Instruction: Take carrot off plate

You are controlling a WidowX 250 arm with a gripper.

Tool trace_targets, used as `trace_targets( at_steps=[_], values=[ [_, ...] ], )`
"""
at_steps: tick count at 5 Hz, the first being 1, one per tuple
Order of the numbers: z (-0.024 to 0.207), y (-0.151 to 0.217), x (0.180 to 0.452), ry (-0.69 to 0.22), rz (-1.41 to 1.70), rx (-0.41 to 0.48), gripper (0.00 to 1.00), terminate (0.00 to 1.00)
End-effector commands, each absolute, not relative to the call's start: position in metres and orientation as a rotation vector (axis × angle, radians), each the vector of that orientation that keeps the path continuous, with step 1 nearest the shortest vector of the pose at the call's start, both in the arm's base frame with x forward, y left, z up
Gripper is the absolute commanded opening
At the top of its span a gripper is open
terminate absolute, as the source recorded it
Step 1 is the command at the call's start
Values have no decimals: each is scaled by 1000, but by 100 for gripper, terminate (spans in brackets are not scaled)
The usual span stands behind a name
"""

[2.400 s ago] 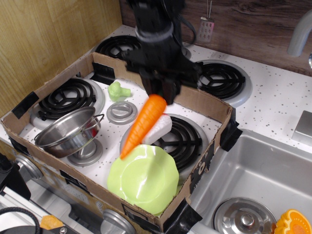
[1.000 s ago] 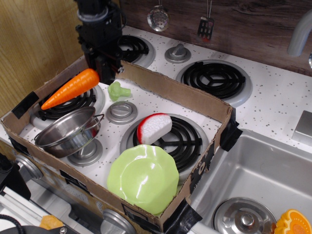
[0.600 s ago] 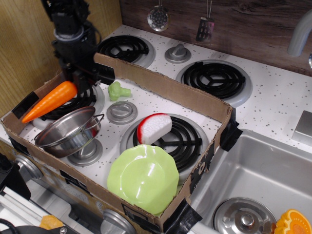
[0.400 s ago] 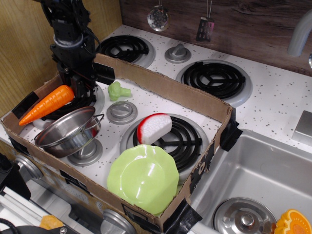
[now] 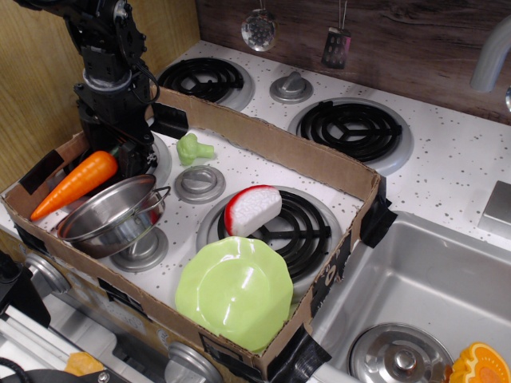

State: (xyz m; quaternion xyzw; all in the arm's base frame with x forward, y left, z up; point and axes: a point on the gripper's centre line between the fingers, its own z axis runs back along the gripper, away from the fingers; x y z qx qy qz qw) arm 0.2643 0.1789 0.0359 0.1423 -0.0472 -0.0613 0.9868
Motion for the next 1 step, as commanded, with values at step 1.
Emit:
trace_targets(
  at_steps=[1],
  values=[
    [77, 172, 279, -191, -134, 401, 100, 100]
  ],
)
